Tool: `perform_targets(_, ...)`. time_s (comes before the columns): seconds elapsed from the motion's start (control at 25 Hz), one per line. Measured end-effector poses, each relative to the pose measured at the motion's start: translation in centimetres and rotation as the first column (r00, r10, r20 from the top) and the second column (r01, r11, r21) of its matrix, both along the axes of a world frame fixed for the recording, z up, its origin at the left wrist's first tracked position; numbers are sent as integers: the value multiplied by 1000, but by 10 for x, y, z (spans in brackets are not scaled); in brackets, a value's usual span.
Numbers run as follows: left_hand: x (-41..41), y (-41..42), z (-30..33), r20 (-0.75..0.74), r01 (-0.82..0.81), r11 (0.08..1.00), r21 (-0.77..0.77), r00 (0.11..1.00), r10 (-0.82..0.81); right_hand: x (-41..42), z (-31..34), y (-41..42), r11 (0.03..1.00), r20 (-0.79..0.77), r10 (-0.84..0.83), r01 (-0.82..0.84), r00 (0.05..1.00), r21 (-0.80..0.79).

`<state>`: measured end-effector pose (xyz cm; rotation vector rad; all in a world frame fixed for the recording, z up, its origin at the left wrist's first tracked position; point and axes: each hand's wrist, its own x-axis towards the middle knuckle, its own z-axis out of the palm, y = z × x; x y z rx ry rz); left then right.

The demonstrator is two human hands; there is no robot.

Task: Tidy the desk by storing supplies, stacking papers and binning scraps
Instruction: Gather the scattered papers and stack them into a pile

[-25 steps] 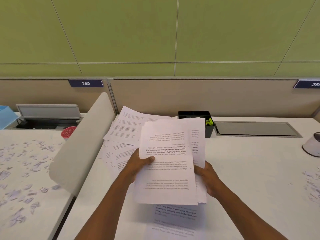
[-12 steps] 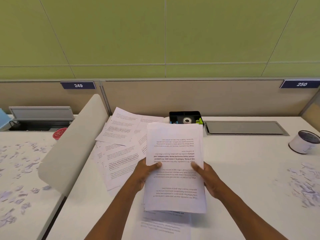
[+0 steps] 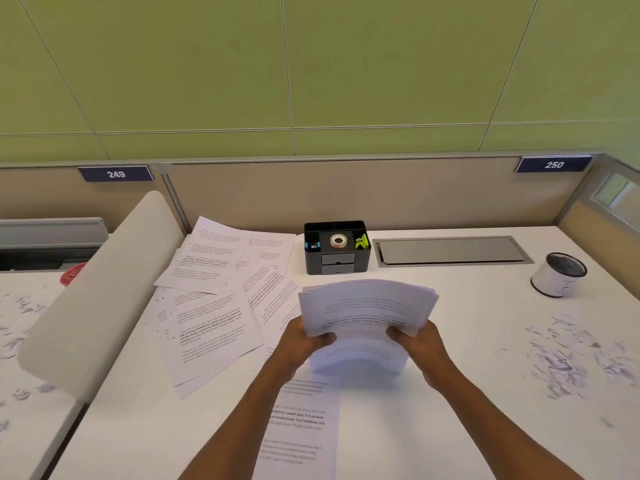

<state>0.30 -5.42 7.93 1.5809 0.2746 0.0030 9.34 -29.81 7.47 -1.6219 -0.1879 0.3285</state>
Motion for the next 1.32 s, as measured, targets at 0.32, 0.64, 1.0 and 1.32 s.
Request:
perform_targets(0.32, 10, -26, 11, -17, -157, 982, 107, 987, 160, 14, -2, -15, 1000, 55, -2, 3, 998, -28)
perform_targets(0.64, -2, -47, -14, -86, -203, 972, 117, 973, 214, 5, -23, -28, 995, 44, 53, -49, 998, -86)
perform_targets(1.0, -1, -65, -22, -173, -267, 910, 319, 927, 332, 0, -31, -27, 970, 87, 59, -37, 994, -239)
perform_targets(1.32, -17, -33, -7, -99, -244, 867, 434, 944, 315, -9, -30, -11, 979, 22, 143, -138, 989, -151)
